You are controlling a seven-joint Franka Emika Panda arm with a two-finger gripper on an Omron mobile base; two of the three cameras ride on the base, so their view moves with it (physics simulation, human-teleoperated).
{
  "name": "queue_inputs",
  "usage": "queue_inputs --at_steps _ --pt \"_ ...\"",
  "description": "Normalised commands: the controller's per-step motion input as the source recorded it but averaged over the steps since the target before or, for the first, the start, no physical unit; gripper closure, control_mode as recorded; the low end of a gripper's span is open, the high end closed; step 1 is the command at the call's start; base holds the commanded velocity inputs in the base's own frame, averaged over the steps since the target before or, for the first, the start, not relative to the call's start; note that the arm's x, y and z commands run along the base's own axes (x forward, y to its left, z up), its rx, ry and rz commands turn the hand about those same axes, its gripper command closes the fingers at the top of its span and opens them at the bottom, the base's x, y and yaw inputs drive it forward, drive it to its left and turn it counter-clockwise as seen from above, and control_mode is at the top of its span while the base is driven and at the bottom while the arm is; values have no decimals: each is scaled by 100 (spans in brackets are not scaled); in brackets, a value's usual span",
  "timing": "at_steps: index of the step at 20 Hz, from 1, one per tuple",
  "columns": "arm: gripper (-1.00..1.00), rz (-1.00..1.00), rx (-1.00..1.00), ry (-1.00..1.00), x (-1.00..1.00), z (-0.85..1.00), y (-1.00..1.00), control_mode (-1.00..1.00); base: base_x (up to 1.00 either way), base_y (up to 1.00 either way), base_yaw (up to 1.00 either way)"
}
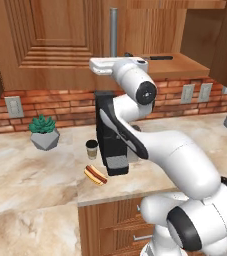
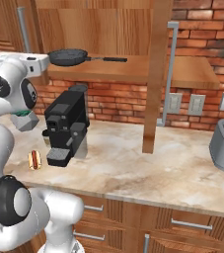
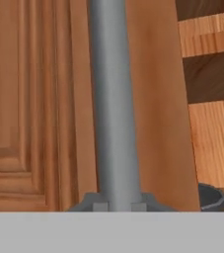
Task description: Pick the pan from the cabinet and place it on the stove. Then turn on the stove burner for the pan.
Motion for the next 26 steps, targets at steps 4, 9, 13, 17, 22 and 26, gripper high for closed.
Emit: queue_inputs --at_steps 4,9,13,17,22,26 --pt "100 0 0 1 -32 0 55 -100 0 0 0" --pt "100 0 0 2 -27 0 68 -100 0 0 0" --pt "100 0 0 1 -38 0 76 -100 0 0 0" --pt "100 2 0 0 -41 0 75 -100 0 0 0" --pt "100 3 0 0 -46 0 73 -100 0 0 0" --pt "100 3 0 0 -53 0 74 -100 0 0 0"
